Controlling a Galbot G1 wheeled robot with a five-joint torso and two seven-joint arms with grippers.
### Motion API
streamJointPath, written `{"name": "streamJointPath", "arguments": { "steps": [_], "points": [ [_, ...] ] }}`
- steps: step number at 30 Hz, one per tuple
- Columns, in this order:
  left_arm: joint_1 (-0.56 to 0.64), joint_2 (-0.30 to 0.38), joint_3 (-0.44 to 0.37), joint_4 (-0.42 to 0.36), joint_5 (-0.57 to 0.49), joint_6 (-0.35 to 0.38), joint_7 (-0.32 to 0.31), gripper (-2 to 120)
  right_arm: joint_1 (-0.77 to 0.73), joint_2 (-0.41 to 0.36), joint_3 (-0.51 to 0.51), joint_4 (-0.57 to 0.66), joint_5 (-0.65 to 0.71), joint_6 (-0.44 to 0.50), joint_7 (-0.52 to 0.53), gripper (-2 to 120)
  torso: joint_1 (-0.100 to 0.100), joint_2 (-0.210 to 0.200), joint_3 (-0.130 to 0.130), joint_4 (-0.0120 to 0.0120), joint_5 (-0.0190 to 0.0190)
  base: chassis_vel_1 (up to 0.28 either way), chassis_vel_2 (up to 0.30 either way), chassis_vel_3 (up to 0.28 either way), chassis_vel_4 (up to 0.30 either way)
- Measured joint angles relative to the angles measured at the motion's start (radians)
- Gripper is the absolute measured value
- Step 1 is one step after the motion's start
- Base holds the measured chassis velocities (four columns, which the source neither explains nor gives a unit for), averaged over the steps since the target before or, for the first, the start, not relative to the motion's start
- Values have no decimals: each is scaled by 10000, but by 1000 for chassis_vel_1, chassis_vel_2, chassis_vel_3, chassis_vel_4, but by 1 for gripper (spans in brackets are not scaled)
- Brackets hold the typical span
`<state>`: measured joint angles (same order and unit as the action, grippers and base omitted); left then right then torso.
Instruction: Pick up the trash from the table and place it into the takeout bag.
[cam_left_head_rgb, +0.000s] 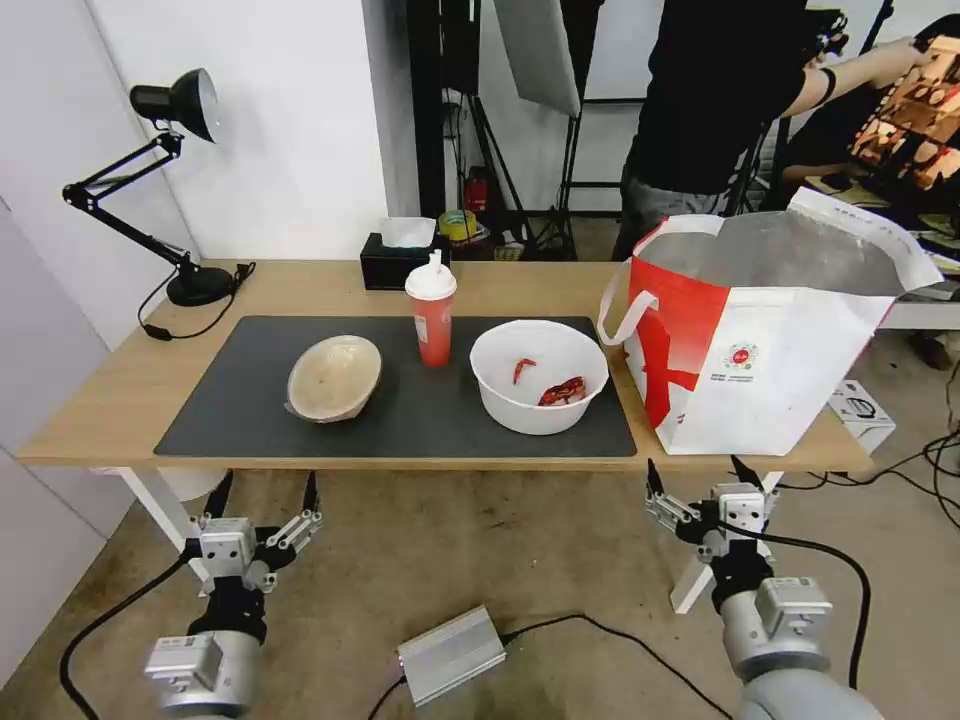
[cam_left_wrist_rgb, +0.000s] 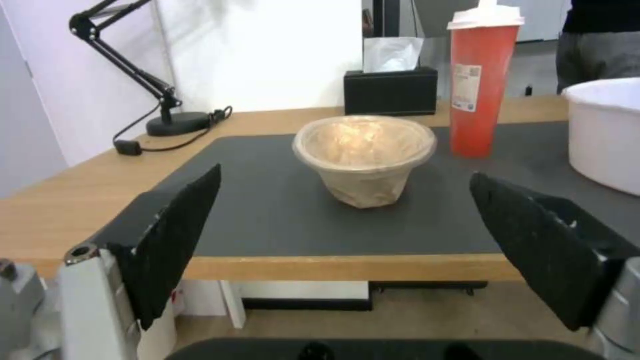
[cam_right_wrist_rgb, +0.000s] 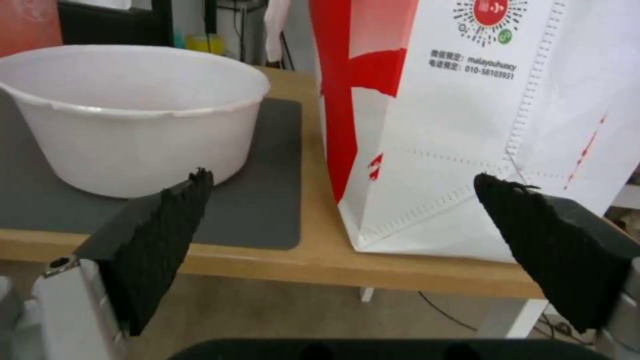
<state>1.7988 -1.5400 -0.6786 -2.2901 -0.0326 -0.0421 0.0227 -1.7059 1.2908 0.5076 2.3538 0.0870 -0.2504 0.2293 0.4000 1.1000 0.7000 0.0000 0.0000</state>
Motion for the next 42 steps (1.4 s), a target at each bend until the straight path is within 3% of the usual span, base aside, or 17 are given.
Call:
{"name": "streamJointPath", "arguments": {
  "steps": [8,16,30,42],
  "points": [
    [49,41,-26,0,29,-23,1,100,70,-112,-55,55,50,-55,-21,100,0,0,0,0,0,0,0,0,0],
    [76,49,-12,-15,76,-42,8,100,441,-973,-215,400,1127,-60,-324,100,0,0,0,0,0,0,0,0,0],
    [61,-16,-22,-63,128,-50,18,100,2822,-3970,-246,855,4893,-410,-516,100,0,0,0,1,1,0,0,0,0],
    [42,-172,-34,-134,221,-18,23,100,5487,-5876,-776,416,7541,-599,-935,100,0,-1,1,-1,2,0,0,0,0]
  ]
}}
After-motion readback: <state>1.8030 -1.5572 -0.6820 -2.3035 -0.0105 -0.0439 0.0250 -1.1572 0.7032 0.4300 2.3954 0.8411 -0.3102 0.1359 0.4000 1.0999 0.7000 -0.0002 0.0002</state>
